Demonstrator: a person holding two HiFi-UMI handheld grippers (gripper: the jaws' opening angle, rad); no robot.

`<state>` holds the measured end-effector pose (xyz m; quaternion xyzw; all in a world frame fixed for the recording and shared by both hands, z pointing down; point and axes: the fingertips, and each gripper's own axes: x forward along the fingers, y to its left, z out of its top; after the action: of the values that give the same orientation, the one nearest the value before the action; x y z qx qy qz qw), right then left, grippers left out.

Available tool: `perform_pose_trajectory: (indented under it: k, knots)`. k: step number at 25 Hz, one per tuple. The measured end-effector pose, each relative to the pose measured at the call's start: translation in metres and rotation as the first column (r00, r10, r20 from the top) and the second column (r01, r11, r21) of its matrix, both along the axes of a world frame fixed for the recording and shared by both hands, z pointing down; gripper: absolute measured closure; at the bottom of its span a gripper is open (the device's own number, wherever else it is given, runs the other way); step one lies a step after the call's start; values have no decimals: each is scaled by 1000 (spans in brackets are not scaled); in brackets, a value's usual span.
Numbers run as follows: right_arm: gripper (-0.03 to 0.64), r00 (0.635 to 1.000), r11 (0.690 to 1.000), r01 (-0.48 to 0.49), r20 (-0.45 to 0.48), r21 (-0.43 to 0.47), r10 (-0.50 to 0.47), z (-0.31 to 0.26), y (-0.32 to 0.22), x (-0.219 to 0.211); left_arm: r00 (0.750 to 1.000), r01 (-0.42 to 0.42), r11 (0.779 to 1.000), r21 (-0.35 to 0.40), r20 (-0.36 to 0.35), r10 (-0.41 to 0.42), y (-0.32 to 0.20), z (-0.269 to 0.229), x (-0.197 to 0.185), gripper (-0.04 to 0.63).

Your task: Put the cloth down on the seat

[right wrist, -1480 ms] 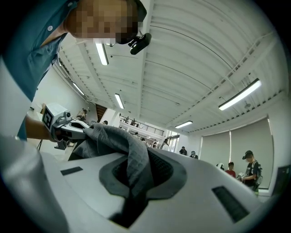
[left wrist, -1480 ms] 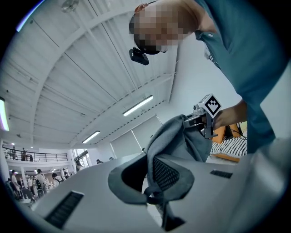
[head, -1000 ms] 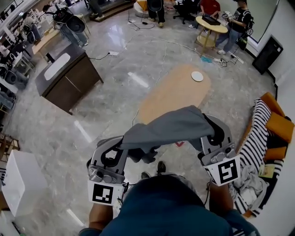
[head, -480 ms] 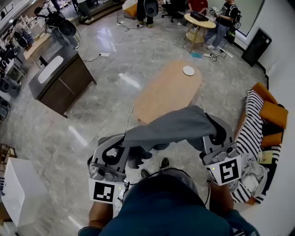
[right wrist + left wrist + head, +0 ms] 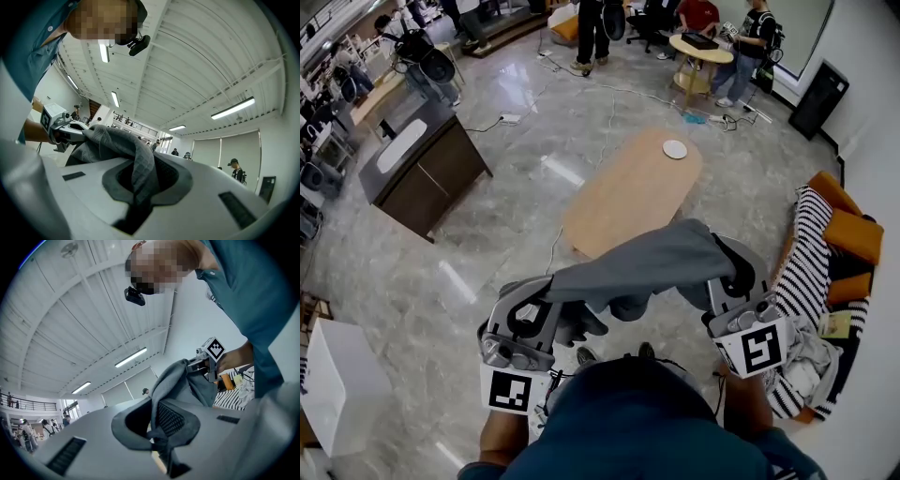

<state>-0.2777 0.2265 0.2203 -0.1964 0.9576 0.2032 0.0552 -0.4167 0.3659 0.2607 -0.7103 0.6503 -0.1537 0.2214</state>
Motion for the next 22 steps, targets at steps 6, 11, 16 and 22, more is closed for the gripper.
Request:
perform_pose_trajectory:
  k: [6,11,16,22]
  knots:
    - [575,1000,1000,27,-3,-2,-27,0,-30,54,1000,28,1000,-13,2,-28,-32,2,52,572]
    - [575,999,998,41,-15,-53,-42,8,-52,93,998,57,998,-7,-12,-57,-51,9,93,571]
    - [577,998,998,56,7,5,-56,5,-63,124,999,51,998,-22,-7,-52,-61,12,127,571]
    - [575,1000,1000,2,2,-18,-2,9,-65,140,1000,-7,1000,-22,7,7,-62,9,144,571]
